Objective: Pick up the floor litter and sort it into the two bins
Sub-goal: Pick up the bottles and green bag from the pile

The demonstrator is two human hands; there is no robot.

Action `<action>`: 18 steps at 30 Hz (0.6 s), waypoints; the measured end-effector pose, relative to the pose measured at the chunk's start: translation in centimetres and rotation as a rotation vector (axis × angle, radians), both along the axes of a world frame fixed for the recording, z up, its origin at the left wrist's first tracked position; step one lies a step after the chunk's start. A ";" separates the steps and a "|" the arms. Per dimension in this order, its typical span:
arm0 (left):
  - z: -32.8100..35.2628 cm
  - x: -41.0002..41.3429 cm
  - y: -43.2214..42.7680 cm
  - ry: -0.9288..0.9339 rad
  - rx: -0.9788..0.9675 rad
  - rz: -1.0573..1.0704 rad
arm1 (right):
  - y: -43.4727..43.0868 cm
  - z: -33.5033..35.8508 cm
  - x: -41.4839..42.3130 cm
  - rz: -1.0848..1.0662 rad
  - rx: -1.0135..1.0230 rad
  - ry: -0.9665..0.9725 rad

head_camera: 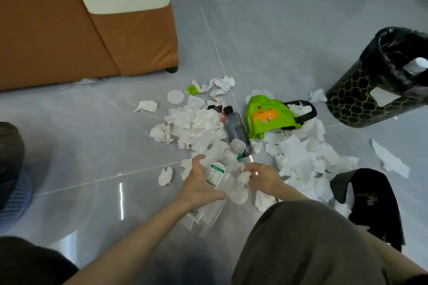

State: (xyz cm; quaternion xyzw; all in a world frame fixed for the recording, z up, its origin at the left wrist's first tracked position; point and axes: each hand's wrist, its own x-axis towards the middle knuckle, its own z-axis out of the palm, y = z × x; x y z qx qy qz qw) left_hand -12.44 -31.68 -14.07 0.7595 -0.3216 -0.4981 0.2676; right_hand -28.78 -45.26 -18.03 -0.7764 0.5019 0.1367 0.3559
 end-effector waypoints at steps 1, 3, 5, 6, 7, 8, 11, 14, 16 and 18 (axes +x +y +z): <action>0.9 0.2 -0.5 -0.005 -0.030 -0.019 | -0.5 1.0 0.0 -0.149 0.051 -0.102; 3.0 0.6 -1.7 -0.014 -0.078 -0.042 | -1.7 4.0 0.4 -0.483 0.215 -0.356; 5.1 1.1 -3.3 -0.049 -0.130 -0.064 | -3.1 7.5 0.8 -0.661 0.455 -0.590; 6.0 1.3 -4.2 -0.081 -0.158 -0.084 | -3.9 9.3 0.9 -0.699 0.555 -0.698; 7.0 1.4 -5.2 -0.117 -0.192 -0.113 | -4.7 11.2 0.9 -0.706 0.604 -0.778; 7.9 1.4 -6.1 -0.146 -0.223 -0.144 | -5.3 12.7 1.0 -0.703 0.609 -0.827; 11.1 0.6 -9.9 -0.194 -0.322 -0.258 | -7.3 16.4 0.5 -0.601 0.344 -0.774; 14.0 -0.7 -13.8 -0.250 -0.401 -0.314 | -9.1 19.4 -0.4 -0.574 0.113 -0.792; 16.4 -2.3 -16.6 -0.279 -0.476 -0.303 | -10.7 22.4 -1.8 -0.666 -0.035 -0.885; 18.9 -4.0 -19.2 -0.246 -0.536 -0.287 | -12.6 25.2 -3.8 -0.728 -0.240 -0.956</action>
